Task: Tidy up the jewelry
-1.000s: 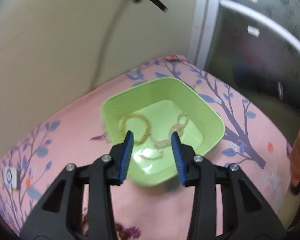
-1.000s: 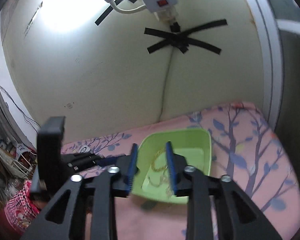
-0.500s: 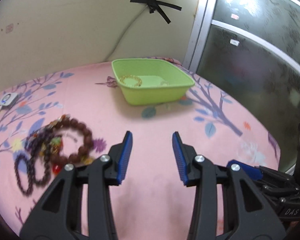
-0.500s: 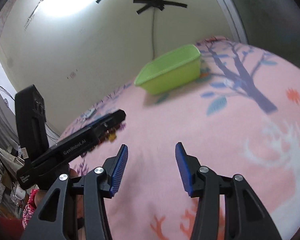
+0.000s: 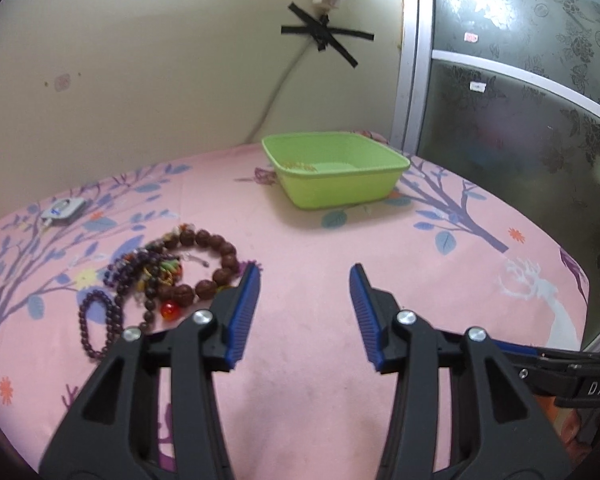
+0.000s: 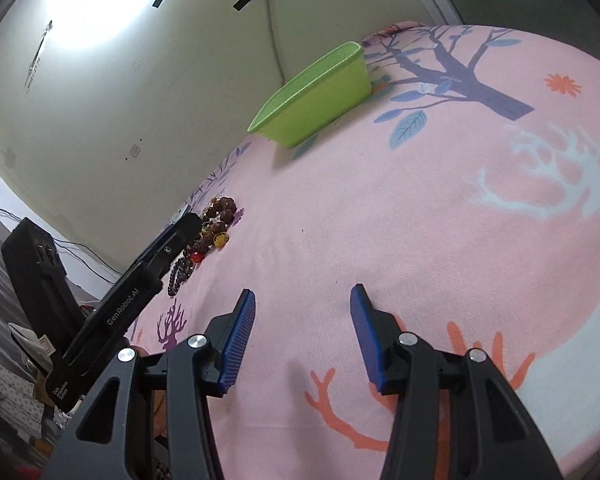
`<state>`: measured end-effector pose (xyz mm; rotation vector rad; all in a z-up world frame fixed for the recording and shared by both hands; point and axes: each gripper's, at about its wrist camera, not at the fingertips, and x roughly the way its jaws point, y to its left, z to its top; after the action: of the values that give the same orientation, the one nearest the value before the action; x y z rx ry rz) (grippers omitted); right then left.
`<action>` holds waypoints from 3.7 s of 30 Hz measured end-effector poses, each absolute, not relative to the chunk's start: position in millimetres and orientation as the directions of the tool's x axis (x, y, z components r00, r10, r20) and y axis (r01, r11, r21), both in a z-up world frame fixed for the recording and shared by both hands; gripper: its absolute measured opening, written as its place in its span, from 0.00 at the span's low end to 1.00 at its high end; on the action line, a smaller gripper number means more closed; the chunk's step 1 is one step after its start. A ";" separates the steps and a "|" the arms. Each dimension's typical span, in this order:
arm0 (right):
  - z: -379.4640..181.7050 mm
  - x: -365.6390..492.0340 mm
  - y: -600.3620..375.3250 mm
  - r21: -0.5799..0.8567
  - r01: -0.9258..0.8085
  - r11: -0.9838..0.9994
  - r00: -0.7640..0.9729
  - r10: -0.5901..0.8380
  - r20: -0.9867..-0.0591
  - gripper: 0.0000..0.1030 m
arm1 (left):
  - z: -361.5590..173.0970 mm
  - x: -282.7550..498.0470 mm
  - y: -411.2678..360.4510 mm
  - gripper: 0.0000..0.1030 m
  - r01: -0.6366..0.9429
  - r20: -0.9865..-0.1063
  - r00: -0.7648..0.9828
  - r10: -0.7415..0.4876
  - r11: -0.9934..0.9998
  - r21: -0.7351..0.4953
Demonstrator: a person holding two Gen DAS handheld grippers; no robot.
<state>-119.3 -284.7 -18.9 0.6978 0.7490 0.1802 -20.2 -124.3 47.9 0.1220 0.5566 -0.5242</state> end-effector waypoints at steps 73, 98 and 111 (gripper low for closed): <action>19.3 131.9 -119.8 -0.178 -0.721 0.670 0.532 0.371 -0.761 0.19 | 23.4 133.5 -25.0 0.16 0.534 -0.793 0.494 -0.357 0.844 -0.048; 158.9 104.7 -206.5 0.363 -0.621 0.694 0.543 0.716 -0.439 0.09 | 227.3 83.6 -49.6 0.04 0.578 -0.556 0.618 -0.556 0.801 -0.157; 166.7 108.3 -245.8 0.372 -0.513 0.773 0.598 0.633 -0.492 0.00 | 301.6 63.2 -132.1 0.04 0.654 -0.480 0.617 -0.624 0.745 -0.128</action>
<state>108.3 -245.8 166.7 0.2002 0.6474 0.6701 63.2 -132.1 301.6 0.0613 0.5288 -0.7363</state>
